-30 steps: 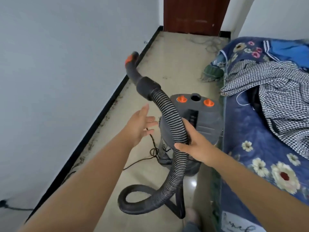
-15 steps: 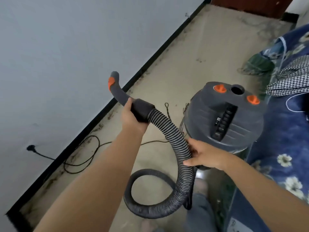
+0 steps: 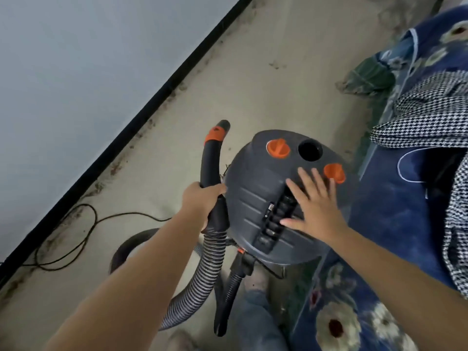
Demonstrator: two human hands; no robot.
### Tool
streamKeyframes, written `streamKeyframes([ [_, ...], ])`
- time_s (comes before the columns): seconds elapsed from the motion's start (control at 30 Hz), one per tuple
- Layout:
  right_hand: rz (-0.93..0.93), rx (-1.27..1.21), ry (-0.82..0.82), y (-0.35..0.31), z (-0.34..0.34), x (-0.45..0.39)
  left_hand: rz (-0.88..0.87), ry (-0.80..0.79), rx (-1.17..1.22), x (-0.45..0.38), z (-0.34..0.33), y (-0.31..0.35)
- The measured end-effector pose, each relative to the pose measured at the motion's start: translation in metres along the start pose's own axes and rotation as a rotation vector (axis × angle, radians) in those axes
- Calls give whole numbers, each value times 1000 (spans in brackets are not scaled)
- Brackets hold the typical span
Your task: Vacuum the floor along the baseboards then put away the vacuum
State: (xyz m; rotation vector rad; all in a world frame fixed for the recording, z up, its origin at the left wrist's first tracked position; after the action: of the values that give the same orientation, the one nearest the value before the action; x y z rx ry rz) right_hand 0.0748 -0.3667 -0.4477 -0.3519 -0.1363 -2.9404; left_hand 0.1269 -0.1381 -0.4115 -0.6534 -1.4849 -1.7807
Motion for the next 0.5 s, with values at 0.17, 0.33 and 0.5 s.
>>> streamKeyframes([
  [0.17, 354, 42, 151, -3, -10, -25, -31, 49, -90, -30, -15, 6],
  [0.33, 387, -11, 234, -6, -8, -33, -22, 77, -99, -53, -10, 6],
  [0.5, 408, -25, 199, -20, 0, -57, 69, 124, -13, -63, 4, -2],
])
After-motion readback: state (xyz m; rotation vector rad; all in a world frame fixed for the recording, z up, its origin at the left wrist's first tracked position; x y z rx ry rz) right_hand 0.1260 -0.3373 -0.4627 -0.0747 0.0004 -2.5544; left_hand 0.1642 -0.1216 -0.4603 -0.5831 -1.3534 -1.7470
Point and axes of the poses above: each hand's wrist, its own x-axis away from the middle knuckle, its own z-axis out of the back of the hand, y = z × x, the point moved 5 cm from there along -x, towards the middle knuckle, and after that the axes turned 8 degrees about x, right-handed, at the moved point
